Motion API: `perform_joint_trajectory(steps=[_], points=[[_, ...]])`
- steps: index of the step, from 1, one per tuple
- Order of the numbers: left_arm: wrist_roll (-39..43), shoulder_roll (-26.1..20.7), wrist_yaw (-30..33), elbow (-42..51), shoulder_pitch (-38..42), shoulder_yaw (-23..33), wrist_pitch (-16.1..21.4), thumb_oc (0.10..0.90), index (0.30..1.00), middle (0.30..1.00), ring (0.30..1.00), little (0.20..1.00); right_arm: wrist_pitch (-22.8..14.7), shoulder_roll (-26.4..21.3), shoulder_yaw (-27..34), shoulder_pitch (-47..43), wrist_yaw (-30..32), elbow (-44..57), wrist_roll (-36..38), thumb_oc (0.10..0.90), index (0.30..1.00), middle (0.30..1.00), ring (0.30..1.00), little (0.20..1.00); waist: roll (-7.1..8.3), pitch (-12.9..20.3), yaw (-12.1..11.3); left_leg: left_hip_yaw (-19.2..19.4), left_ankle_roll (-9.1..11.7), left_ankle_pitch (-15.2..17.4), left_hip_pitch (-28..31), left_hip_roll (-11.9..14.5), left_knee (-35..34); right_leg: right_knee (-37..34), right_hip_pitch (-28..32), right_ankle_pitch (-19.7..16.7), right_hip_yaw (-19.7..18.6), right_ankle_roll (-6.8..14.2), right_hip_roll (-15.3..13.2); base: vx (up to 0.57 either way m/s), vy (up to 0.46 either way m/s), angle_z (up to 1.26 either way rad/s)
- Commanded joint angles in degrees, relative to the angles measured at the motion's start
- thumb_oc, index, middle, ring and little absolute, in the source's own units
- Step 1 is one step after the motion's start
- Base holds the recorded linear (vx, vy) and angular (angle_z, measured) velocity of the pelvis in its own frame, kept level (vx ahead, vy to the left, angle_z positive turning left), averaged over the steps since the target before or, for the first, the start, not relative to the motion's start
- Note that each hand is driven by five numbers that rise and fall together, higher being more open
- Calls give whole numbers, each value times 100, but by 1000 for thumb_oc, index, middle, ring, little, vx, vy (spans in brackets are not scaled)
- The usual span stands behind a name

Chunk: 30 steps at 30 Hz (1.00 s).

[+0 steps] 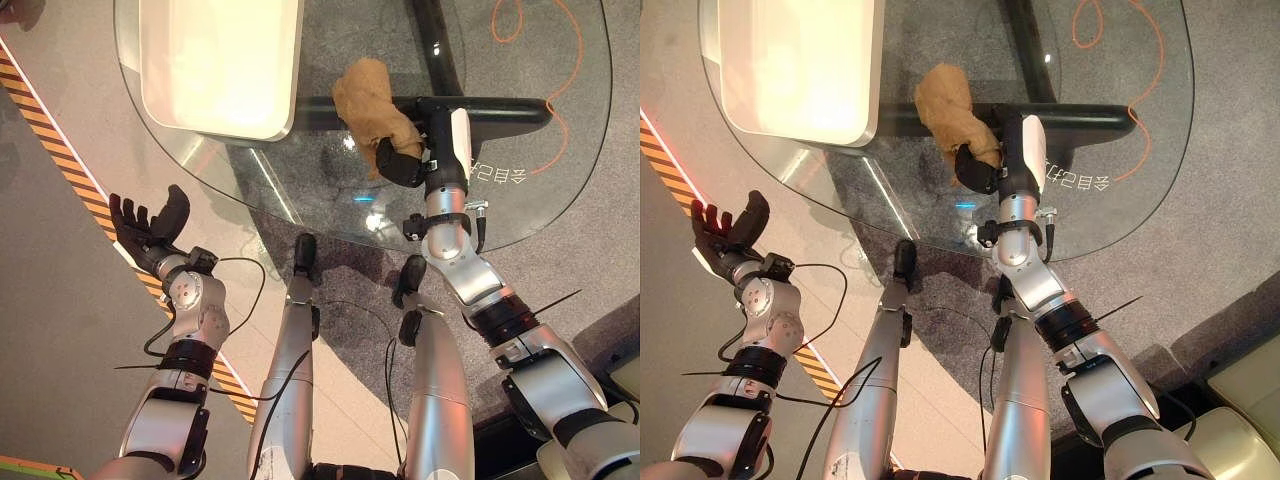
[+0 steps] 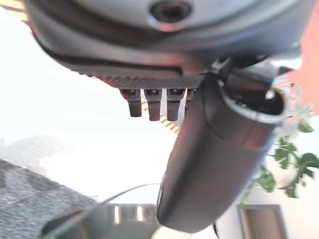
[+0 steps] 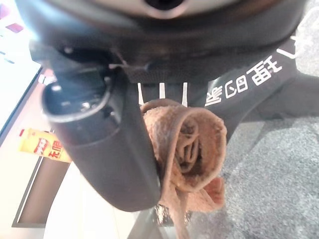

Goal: Wipe the table with a cloth and put it in the basket.

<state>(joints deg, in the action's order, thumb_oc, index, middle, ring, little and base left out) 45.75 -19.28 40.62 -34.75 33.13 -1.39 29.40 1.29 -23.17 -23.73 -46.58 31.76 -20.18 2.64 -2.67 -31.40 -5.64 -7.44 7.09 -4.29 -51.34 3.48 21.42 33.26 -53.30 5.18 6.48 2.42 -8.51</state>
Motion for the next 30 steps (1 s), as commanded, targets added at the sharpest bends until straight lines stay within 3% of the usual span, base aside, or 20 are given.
perform_joint_trajectory(steps=[1, 5, 17, 30], points=[[-746, -203, 212, 521, -27, 457, 751, 800, 900, 900, 900, 900, -923, 117, 208, -253, 271, 1492, -415, 100, 300, 300, 300, 200, -10, 160, 67, 262, -727, 272, 118, -725, 155, -398, 169, -169, 28, -147, 644, 0, 0, 0], [-1110, 3, 231, 1132, -149, 398, 884, 800, 900, 900, 900, 900, -935, 182, 338, -108, 219, 1903, -652, 100, 300, 300, 300, 200, -24, 160, 63, 246, -738, 285, 113, -749, 165, -402, 177, -166, 10, -135, 641, 0, 0, 0], [-1738, 151, 122, 2712, -274, 301, 783, 800, 900, 900, 900, 900, -1208, 232, 706, 219, 16, 2643, -792, 100, 300, 300, 300, 200, 19, 160, 102, 262, -769, 319, 150, -778, 188, -395, 211, -186, -17, -103, 661, 0, 0, 0], [-1076, 153, -1734, 3916, -353, -70, 242, 800, 900, 900, 900, 900, -1686, 227, 971, 504, -185, 3332, -830, 100, 300, 300, 300, 200, 31, 160, 207, 325, -792, 358, 224, -765, 188, -445, 258, -245, -72, -40, 656, 0, 0, 0]])
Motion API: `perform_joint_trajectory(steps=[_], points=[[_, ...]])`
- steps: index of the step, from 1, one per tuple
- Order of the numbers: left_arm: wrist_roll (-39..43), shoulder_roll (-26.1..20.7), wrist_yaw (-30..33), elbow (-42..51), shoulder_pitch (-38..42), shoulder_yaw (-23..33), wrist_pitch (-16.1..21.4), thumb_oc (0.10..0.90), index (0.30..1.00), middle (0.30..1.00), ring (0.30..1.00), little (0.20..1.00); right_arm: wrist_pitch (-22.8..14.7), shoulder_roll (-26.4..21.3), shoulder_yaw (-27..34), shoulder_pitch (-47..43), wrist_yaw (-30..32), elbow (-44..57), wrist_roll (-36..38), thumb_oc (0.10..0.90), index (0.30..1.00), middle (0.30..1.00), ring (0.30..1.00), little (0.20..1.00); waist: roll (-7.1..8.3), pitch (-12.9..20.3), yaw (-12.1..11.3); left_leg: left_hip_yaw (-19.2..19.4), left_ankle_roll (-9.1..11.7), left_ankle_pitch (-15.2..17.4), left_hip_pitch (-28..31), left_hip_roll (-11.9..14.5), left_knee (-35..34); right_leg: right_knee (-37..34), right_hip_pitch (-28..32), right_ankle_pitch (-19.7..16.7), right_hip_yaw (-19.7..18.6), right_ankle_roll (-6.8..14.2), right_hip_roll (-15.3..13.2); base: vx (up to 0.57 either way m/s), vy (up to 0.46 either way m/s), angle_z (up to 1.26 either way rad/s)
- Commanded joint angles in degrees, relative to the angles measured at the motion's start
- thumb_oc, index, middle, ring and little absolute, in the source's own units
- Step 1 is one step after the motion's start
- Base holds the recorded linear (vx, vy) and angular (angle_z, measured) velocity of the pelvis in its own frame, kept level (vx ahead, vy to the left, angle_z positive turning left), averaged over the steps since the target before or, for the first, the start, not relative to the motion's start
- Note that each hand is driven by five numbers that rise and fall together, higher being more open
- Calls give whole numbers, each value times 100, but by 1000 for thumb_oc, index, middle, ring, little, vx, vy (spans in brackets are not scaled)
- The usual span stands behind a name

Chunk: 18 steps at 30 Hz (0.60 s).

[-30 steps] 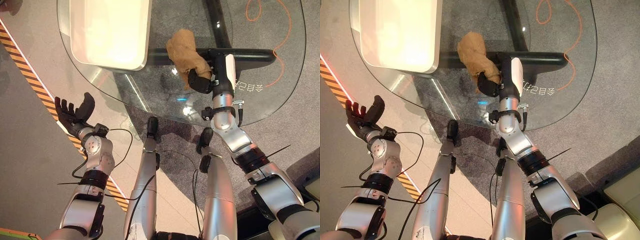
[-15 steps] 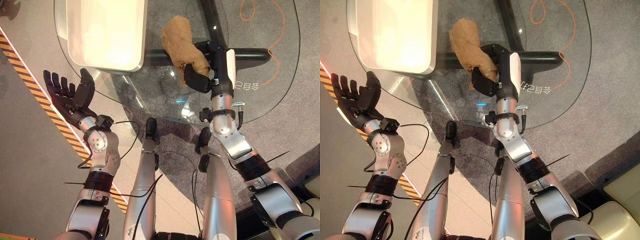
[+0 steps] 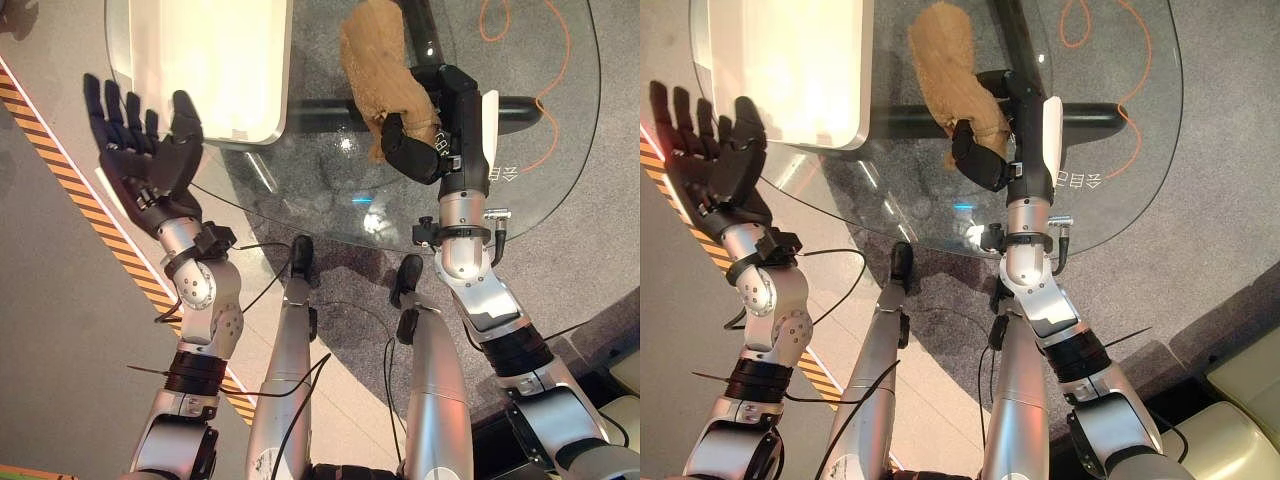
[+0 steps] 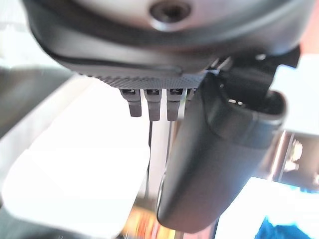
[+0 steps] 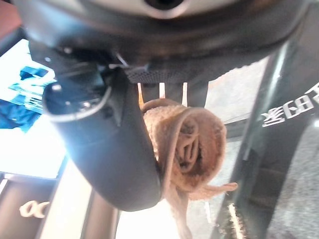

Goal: Wipe the table with a cloth and put it in the basket.

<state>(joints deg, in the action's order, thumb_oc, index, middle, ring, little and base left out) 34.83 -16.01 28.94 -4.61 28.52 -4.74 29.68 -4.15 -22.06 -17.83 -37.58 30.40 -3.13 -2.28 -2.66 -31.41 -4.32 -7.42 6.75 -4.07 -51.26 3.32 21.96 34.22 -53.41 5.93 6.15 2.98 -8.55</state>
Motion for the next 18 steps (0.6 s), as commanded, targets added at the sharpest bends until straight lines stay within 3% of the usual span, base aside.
perform_joint_trajectory(steps=[1, 5, 10, 18], points=[[23, -176, -586, 908, 108, 263, 214, 800, 900, 900, 900, 900, -1148, 114, 387, -390, -54, 1637, -335, 100, 300, 300, 300, 200, 31, 162, 75, 326, -759, 337, 218, -748, 135, -541, 271, -320, -41, -95, 660, 0, 0, 0], [355, -198, -1146, 1076, 170, 110, -87, 800, 900, 900, 900, 900, -1340, 99, 425, -329, -109, 1761, -265, 100, 300, 300, 300, 200, 30, 162, 142, 350, -758, 347, 256, -748, 133, -562, 298, -338, -84, -78, 668, -4, 33, 0], [584, -225, -1349, 1102, 318, -51, -410, 800, 900, 900, 900, 900, -1578, 75, 457, -347, -276, 1891, -110, 100, 300, 300, 300, 200, 55, 162, 204, 400, -767, 354, 314, -730, 111, -597, 339, -360, -131, -51, 671, 0, 8, 0], [1270, -246, -2037, 1090, 530, -299, -1010, 800, 900, 900, 900, 900, -1694, 10, 378, -451, -377, 1977, 68, 100, 300, 300, 300, 200, 79, 162, 279, 460, -765, 324, 364, -710, 46, -660, 374, -398, -185, -34, 709, 0, 0, 0]])
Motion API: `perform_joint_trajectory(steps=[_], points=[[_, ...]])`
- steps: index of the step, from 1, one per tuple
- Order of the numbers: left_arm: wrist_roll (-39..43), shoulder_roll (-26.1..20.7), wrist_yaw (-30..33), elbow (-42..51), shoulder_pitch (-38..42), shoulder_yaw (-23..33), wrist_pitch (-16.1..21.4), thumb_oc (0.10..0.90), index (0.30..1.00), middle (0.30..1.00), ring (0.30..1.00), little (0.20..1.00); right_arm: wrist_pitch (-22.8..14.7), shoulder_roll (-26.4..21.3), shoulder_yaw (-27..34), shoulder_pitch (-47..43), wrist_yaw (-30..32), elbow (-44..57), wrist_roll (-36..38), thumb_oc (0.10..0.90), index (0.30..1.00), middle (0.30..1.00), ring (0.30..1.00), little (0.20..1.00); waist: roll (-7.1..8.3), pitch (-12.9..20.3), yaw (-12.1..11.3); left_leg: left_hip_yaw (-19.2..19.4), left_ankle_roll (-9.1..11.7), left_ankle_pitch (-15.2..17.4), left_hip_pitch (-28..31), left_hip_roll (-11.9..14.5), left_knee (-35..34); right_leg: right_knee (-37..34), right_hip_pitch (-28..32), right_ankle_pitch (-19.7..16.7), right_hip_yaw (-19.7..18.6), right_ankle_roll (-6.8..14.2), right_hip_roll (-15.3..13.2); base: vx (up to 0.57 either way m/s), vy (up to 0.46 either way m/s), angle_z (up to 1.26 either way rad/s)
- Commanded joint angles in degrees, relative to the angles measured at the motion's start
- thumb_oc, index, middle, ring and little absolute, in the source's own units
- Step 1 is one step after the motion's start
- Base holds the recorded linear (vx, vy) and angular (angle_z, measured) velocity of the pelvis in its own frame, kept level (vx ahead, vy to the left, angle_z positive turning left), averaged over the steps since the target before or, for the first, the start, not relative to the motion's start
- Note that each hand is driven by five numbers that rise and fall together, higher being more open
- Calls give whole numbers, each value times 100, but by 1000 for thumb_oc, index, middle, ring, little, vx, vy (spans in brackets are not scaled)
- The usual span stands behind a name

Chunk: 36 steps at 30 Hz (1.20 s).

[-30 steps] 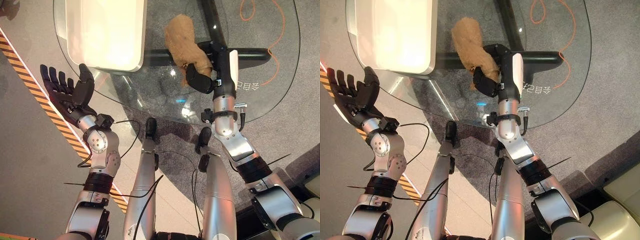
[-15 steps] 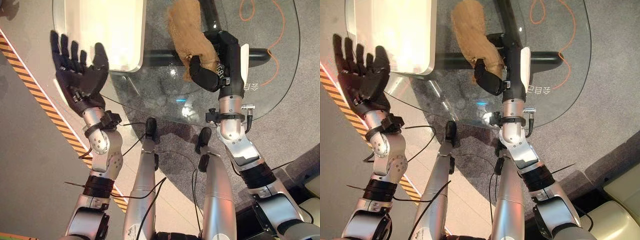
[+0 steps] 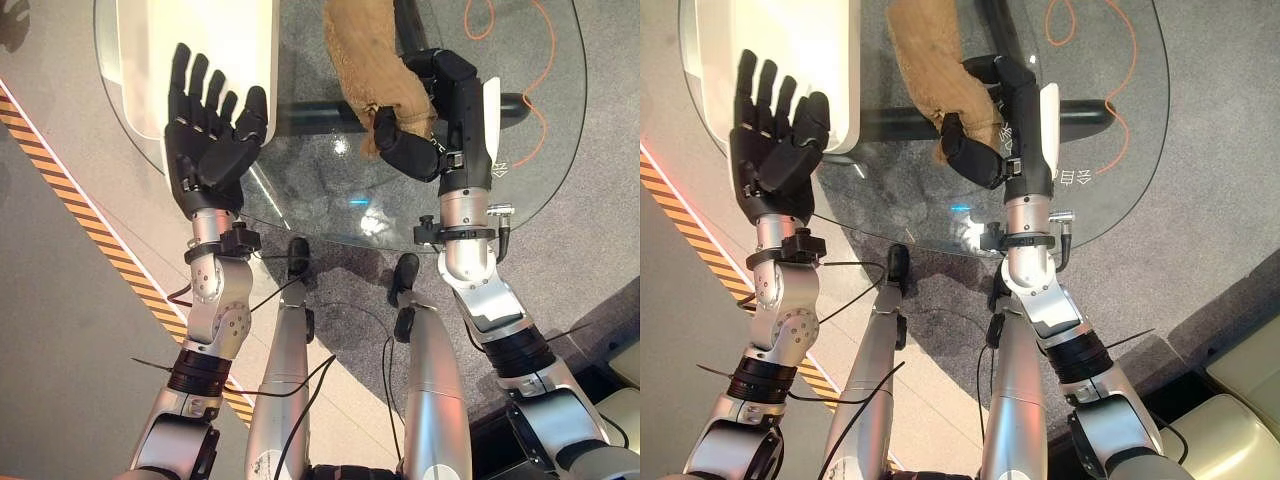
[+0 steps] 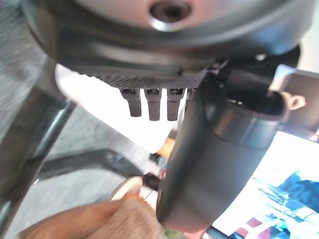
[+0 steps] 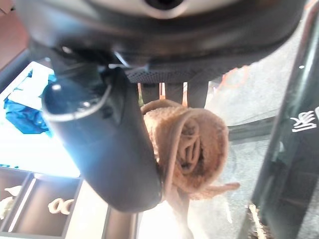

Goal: Wipe the table with a cloth and put it in the basket.

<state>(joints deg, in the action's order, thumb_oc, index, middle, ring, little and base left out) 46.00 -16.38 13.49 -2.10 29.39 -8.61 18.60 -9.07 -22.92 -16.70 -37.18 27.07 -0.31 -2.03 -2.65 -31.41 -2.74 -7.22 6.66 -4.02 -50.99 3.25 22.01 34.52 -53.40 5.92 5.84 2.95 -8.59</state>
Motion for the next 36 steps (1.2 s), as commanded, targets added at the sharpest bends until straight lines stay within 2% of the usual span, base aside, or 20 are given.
perform_joint_trajectory(steps=[1, 16, 20, 26, 36], points=[[391, -209, -645, 810, 509, 37, -73, 800, 900, 900, 900, 900, -1252, 97, 242, -513, -54, 1684, 50, 100, 300, 300, 300, 200, 81, 162, 136, 448, -752, 313, 337, -695, 30, -700, 366, -407, -160, -25, 715, 0, 0, 0], [1700, 17, -1252, 788, 946, -254, -488, 800, 900, 900, 900, 900, -1185, 187, -3, -753, -184, 1656, 105, 100, 300, 300, 300, 200, 94, 162, 247, 492, -716, 297, 352, -661, -15, -792, 384, -424, -229, -24, 716, 0, 0, 0], [1782, 47, -1329, 852, 1010, -287, -498, 800, 900, 900, 900, 900, -1119, 191, -59, -764, -221, 1654, 82, 100, 300, 300, 300, 200, 99, 162, 264, 503, -713, 300, 356, -658, -19, -805, 388, -421, -237, -34, 721, 0, 0, 0], [2311, 182, -1905, 1014, 1077, -271, -550, 800, 900, 900, 900, 900, -1016, 224, -119, -723, -300, 1555, 58, 100, 300, 300, 300, 200, 81, 162, 290, 513, -693, 317, 348, -655, 4, -803, 389, -398, -241, -49, 705, 1, 7, -2], [2472, 289, -2282, 1144, 1101, -272, -644, 800, 900, 900, 900, 900, -789, 211, -175, -590, -468, 1474, -86, 100, 300, 300, 300, 200, 94, 162, 332, 529, -691, 349, 336, -642, 6, -793, 363, -371, -269, -57, 707, 0, 1, 0]])
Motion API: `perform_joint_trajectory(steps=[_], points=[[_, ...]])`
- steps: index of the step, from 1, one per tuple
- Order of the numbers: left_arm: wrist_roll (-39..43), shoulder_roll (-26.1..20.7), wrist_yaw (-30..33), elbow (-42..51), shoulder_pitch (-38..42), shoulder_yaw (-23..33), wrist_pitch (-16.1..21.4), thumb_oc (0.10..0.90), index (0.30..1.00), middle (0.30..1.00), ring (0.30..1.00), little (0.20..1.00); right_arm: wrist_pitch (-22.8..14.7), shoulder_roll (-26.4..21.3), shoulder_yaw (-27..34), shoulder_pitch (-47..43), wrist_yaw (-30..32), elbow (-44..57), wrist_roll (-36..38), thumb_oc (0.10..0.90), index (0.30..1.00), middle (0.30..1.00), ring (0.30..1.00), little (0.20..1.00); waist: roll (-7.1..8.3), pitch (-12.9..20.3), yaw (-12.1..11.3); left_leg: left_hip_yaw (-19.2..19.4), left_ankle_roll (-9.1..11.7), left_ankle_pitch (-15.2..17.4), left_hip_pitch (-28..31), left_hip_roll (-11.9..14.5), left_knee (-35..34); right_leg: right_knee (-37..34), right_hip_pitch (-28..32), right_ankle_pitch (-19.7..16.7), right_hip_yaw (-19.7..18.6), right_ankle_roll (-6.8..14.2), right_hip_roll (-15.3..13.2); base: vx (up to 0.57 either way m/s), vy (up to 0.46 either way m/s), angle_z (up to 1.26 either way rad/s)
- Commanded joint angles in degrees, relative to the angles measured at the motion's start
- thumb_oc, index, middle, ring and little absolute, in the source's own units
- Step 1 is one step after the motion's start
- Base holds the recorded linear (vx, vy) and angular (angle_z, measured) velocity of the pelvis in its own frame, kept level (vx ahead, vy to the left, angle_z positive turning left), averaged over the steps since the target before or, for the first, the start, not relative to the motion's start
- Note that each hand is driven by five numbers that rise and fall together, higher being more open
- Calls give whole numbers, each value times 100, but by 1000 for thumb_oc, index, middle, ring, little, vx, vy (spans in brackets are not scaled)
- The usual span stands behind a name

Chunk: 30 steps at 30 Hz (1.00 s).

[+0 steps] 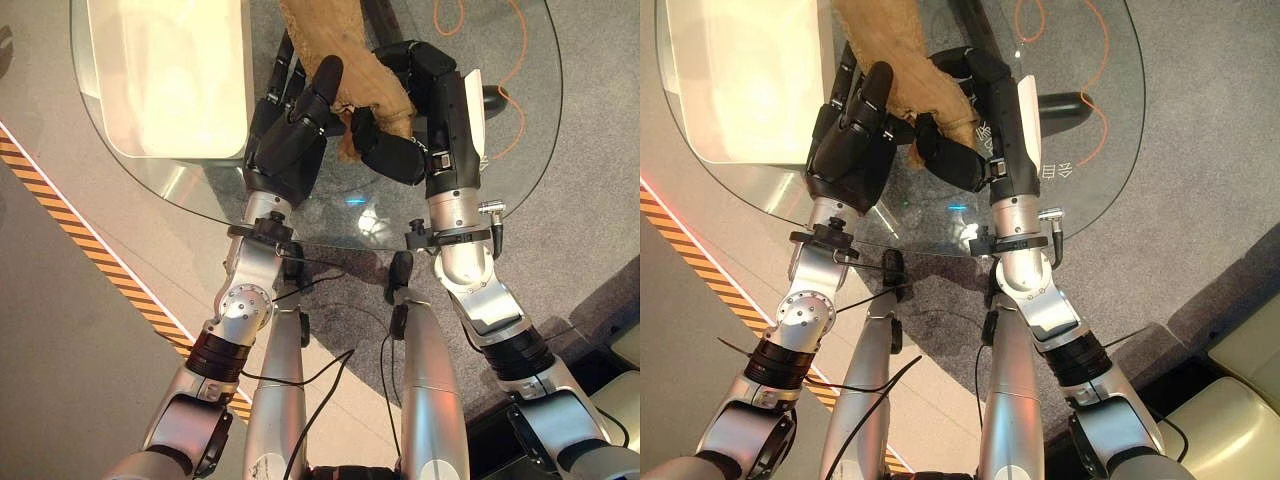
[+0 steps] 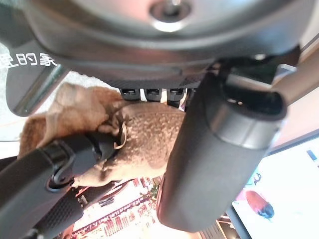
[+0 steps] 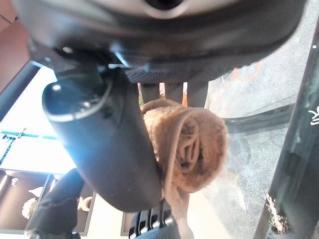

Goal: Wipe the table with a cloth and put it in the basket.

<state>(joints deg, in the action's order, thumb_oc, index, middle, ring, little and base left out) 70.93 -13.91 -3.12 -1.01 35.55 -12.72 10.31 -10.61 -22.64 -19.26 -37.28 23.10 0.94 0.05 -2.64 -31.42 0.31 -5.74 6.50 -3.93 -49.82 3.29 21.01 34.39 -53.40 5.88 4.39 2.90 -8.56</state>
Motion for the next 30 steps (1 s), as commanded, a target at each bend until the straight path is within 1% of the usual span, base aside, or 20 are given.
perform_joint_trajectory(steps=[1, 7, 12, 16, 22, 26, 27, 28, 29, 30], points=[[-13, 37, -646, 1036, 483, 139, 186, 800, 900, 900, 900, 900, -632, 177, 81, -566, -76, 1345, -298, 100, 300, 300, 300, 200, 94, 162, 29, 382, -677, 342, 221, -646, 106, -778, 365, -365, -124, -52, 703, 0, 0, 0], [61, 9, -822, 1084, 490, 154, 111, 800, 900, 900, 900, 900, -563, 97, 85, -520, -80, 1275, -325, 100, 300, 300, 300, 200, 104, 162, 34, 379, -686, 355, 218, -655, 110, -777, 352, -370, -125, -49, 702, 0, 0, 0], [92, 0, -970, 1075, 501, 181, 141, 800, 900, 900, 900, 900, -506, 53, 68, -517, -90, 1160, -435, 100, 300, 300, 300, 200, 106, 162, 36, 383, -685, 367, 209, -644, 126, -760, 339, -367, -128, -46, 694, 0, 0, 0], [114, 3, -977, 1058, 503, 203, 263, 800, 900, 900, 900, 900, -463, 30, 60, -513, -75, 1107, -444, 100, 300, 300, 300, 200, 108, 162, 34, 377, -685, 371, 217, -649, 118, -766, 347, -360, -126, -46, 693, 0, 0, 0], [39, 46, -938, 1056, 469, 256, 634, 800, 900, 900, 900, 900, -418, 15, 58, -497, -64, 1057, -478, 100, 300, 300, 300, 200, 115, 162, 28, 350, -688, 371, 181, -657, 121, -740, 300, -350, -138, -53, 716, 0, 0, 0], [-11, 62, -946, 1072, 447, 287, 692, 800, 900, 900, 900, 900, -405, 26, 68, -496, -82, 1065, -478, 100, 300, 300, 300, 200, 122, 162, 22, 350, -690, 371, 175, -658, 118, -738, 297, -344, -137, -53, 724, 0, 0, 0], [-44, 63, -949, 1075, 449, 295, 686, 668, 787, 787, 787, 768, -407, 29, 71, -497, -83, 1064, -476, 100, 300, 300, 300, 200, 125, 162, 20, 349, -689, 370, 174, -659, 118, -738, 297, -344, -136, -53, 725, 0, 0, 0], [-94, 62, -974, 1079, 454, 305, 727, 317, 486, 486, 486, 417, -407, 50, 74, -498, -91, 1062, -499, 100, 300, 300, 300, 200, 128, 162, 15, 345, -689, 370, 171, -663, 126, -732, 298, -345, -131, -54, 730, 0, 0, 0], [-110, 78, -1030, 1084, 452, 310, 770, 127, 324, 324, 324, 227, -417, 60, 69, -499, -87, 1054, -510, 100, 300, 300, 300, 200, 128, 162, 11, 347, -689, 369, 165, -661, 130, -725, 292, -346, -127, -53, 730, 0, 0, 0], [-142, 67, -1023, 1095, 450, 309, 777, 100, 300, 300, 300, 200, -412, 57, 65, -505, -87, 1058, -503, 100, 300, 300, 300, 200, 128, 162, 10, 345, -687, 374, 167, -662, 137, -722, 295, -344, -128, -55, 729, 0, 0, 0]])
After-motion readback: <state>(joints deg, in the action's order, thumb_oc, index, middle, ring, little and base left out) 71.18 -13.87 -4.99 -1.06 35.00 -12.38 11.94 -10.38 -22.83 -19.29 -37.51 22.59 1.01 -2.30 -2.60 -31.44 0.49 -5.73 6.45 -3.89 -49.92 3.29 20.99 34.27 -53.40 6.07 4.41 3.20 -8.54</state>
